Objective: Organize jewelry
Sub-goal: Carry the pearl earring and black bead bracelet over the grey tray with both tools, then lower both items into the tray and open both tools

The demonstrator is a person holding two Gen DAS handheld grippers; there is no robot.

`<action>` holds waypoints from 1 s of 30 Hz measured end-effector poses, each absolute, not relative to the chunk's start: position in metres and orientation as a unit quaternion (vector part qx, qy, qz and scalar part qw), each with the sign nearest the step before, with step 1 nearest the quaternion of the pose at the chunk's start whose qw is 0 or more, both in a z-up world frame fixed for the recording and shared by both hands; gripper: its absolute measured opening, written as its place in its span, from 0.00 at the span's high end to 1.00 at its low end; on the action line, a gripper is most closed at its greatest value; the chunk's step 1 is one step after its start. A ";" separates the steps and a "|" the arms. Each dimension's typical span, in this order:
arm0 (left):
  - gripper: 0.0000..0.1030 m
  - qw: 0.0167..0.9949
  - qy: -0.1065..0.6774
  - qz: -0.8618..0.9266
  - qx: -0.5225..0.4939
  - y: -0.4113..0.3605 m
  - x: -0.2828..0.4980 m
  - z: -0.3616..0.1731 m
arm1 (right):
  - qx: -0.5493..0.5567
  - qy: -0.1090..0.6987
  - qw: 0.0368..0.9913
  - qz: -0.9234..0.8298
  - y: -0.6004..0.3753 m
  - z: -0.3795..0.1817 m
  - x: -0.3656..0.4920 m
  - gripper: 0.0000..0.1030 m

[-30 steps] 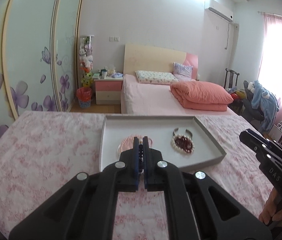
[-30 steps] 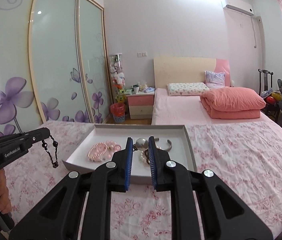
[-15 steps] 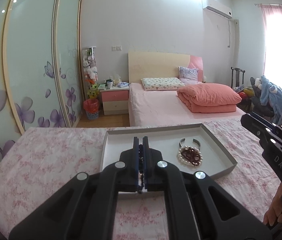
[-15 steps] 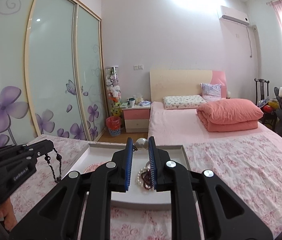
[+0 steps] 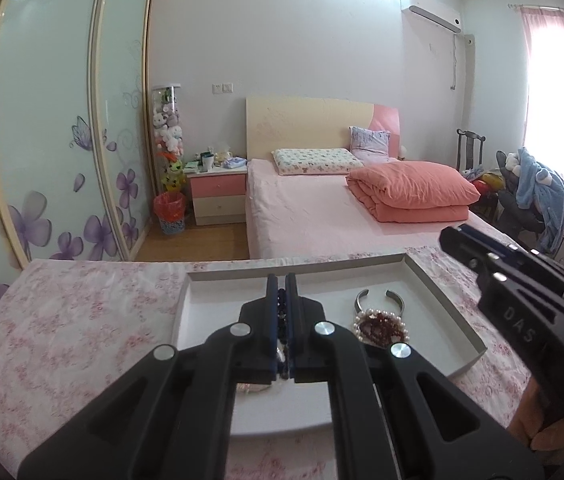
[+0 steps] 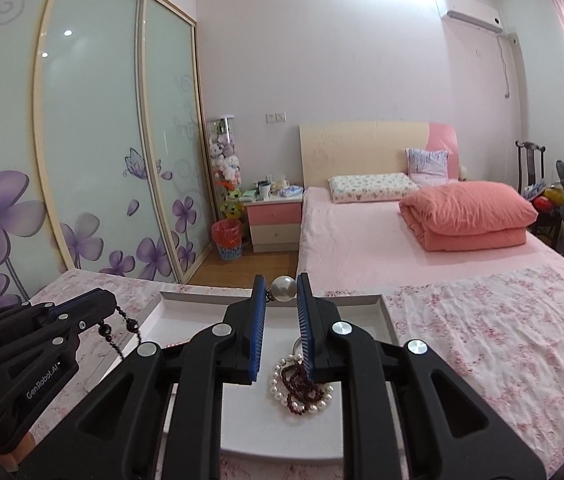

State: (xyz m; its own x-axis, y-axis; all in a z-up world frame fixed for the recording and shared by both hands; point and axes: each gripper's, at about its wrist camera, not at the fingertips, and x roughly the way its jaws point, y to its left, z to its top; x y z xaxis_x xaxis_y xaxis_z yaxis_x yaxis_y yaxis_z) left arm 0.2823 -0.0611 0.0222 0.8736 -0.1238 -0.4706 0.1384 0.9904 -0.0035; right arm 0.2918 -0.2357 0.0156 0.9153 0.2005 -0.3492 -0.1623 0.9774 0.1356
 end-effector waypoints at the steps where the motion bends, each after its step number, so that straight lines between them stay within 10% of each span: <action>1: 0.95 0.967 0.245 -0.070 0.014 -0.062 0.288 0.021 | 0.054 0.187 0.976 0.094 -0.235 0.014 0.295 0.84; 7: 0.95 0.961 0.264 -0.085 0.001 -0.064 0.315 0.013 | 0.073 0.220 0.968 0.099 -0.236 0.005 0.314 0.82; 10: 0.88 0.960 0.267 -0.078 -0.013 -0.056 0.320 0.009 | 0.082 0.218 0.968 0.093 -0.243 0.003 0.311 0.54; 30: 0.73 0.971 0.237 -0.030 -0.023 -0.022 0.268 0.041 | 0.080 0.188 0.975 0.091 -0.248 0.040 0.266 0.53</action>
State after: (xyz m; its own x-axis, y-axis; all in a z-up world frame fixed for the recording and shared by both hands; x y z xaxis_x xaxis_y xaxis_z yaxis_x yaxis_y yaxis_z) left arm 0.2683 -0.0221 0.0413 0.8856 -0.0701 -0.4591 0.0483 0.9971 -0.0591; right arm 0.2665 -0.2475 0.0396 0.9129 0.2079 -0.3511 -0.1476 0.9705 0.1908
